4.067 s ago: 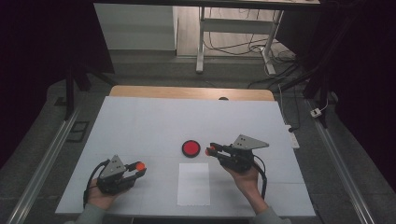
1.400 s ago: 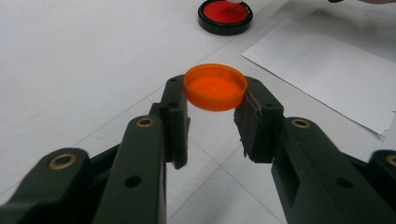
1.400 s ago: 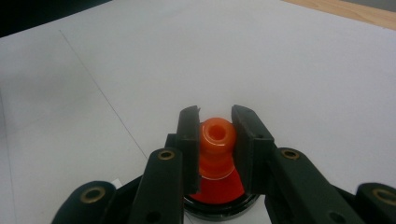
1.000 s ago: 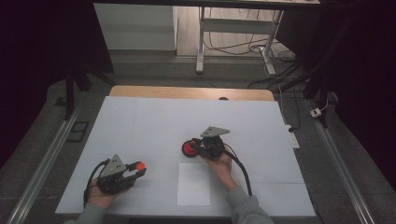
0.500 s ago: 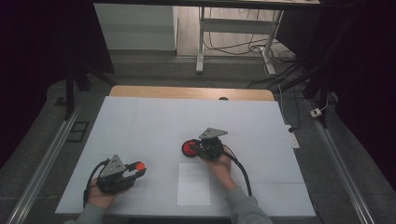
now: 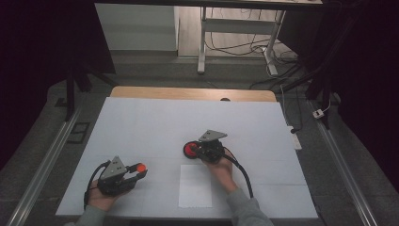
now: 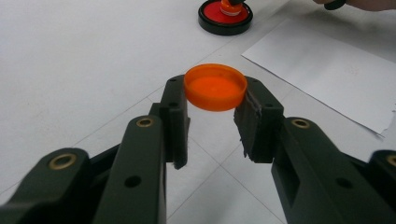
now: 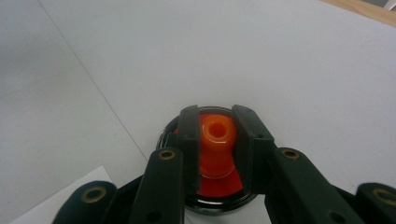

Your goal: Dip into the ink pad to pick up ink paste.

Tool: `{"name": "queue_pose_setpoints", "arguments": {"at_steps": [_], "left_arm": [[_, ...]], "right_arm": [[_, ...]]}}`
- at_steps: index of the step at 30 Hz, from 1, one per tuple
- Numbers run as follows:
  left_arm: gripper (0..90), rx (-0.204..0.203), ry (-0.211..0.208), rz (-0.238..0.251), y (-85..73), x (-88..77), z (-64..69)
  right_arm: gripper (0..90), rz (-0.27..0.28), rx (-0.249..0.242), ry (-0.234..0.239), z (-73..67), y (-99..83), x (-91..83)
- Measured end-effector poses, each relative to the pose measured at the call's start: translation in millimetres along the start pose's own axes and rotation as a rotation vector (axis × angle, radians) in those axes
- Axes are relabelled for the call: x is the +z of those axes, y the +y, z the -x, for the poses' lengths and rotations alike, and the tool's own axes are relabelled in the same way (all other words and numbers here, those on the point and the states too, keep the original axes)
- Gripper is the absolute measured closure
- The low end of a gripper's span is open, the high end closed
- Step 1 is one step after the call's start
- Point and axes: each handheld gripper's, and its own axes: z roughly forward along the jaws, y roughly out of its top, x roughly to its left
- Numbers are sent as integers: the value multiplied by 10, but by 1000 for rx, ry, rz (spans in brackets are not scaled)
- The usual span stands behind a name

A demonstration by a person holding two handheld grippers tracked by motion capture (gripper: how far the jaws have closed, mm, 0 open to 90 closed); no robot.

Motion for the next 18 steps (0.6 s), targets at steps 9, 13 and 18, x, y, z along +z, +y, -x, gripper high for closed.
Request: {"name": "queue_pose_setpoints", "arguments": {"at_steps": [9,13,18], "left_arm": [[654,-2,2,0,-3,2,-5],[654,1,6,-2,-4,1,-6],[654,3,6,-3,-3,3,-3]], "right_arm": [[729,3,1,-3,-4,-7,1],[729,5,-4,-10,-13,-12,1],[729,8,-4,-7,-8,-18,2]]}}
